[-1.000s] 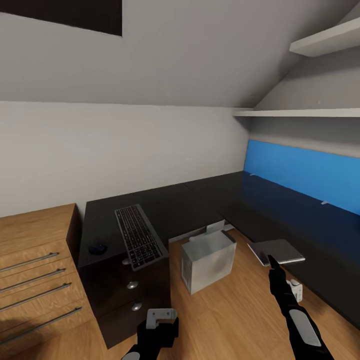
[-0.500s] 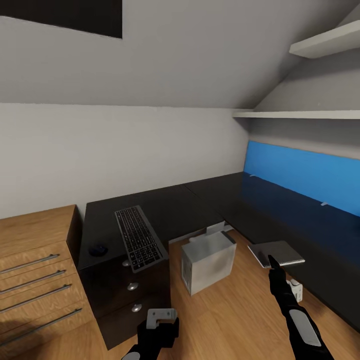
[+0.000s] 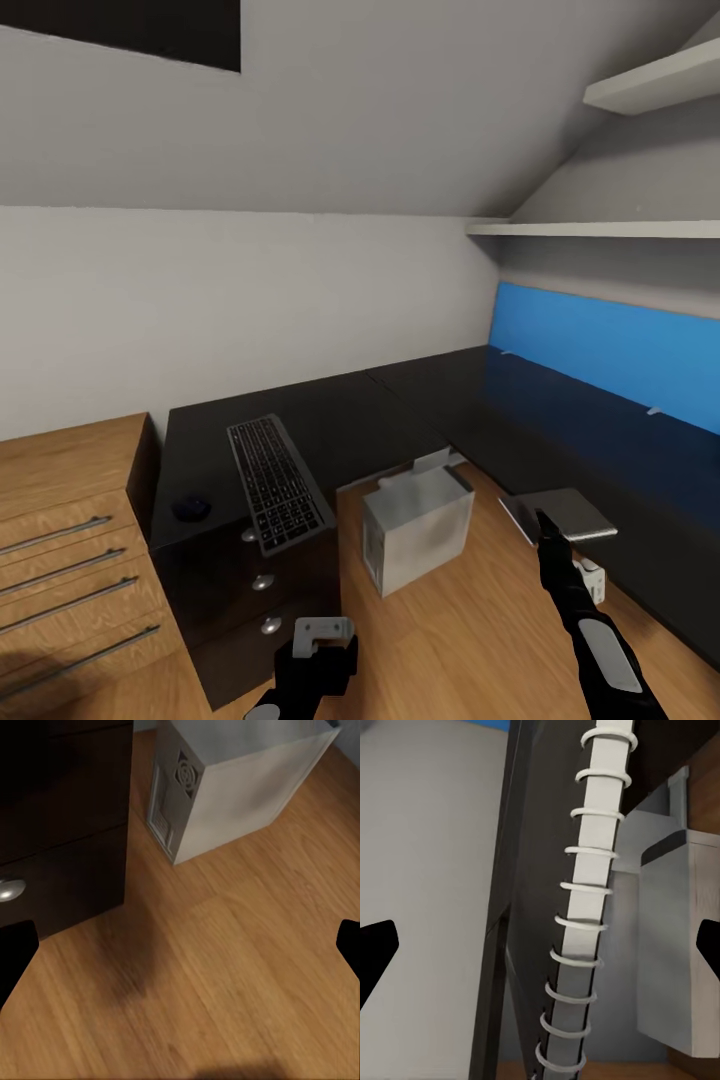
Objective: In the bedroom, organize the workspace by keeping the computer under the desk, ensuring the monitor is on the desk, placing the keyboard on the desk next to the monitor, placing the mouse on the desk next to the keyboard, moving the folder from the swivel chair onto the desk next to the mouse, stacking the notebook on top of the folder with the pen on top of the notebook, and positioning the swivel chair next to the desk.
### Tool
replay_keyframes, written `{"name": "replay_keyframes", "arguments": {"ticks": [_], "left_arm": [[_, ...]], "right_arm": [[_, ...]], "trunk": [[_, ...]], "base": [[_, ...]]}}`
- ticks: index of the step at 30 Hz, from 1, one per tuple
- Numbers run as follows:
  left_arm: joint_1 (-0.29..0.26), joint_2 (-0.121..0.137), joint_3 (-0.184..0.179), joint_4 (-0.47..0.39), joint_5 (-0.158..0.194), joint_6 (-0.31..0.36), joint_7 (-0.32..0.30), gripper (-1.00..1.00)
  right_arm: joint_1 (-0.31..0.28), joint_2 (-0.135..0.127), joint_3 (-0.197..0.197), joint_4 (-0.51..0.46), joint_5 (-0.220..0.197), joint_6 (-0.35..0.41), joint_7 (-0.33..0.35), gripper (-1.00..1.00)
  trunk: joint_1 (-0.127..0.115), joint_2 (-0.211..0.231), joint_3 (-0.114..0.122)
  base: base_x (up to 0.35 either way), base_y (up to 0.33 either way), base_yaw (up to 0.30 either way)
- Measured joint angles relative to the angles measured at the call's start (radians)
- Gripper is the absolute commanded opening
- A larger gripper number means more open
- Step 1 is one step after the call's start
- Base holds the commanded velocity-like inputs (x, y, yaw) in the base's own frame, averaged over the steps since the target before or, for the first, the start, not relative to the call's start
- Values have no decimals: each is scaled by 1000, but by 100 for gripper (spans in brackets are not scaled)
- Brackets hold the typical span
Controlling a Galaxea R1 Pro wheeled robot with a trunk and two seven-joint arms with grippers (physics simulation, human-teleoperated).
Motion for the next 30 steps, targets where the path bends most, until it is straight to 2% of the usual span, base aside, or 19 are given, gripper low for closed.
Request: {"name": "replay_keyframes", "arguments": {"ticks": [10,11,30], "left_arm": [[0,0,0,0,0,0,0,100],[0,0,0,0,0,0,0,100],[0,-1,0,0,-1,0,0,100]], "right_arm": [[0,-1,1,0,1,0,-1,100],[0,-1,1,0,1,0,-1,-100],[0,-1,2,-2,2,-2,0,-100]], "trunk": [[0,0,0],[0,0,0],[0,0,0]], "base": [[21,0,0],[2,0,0],[0,0,0]]}}
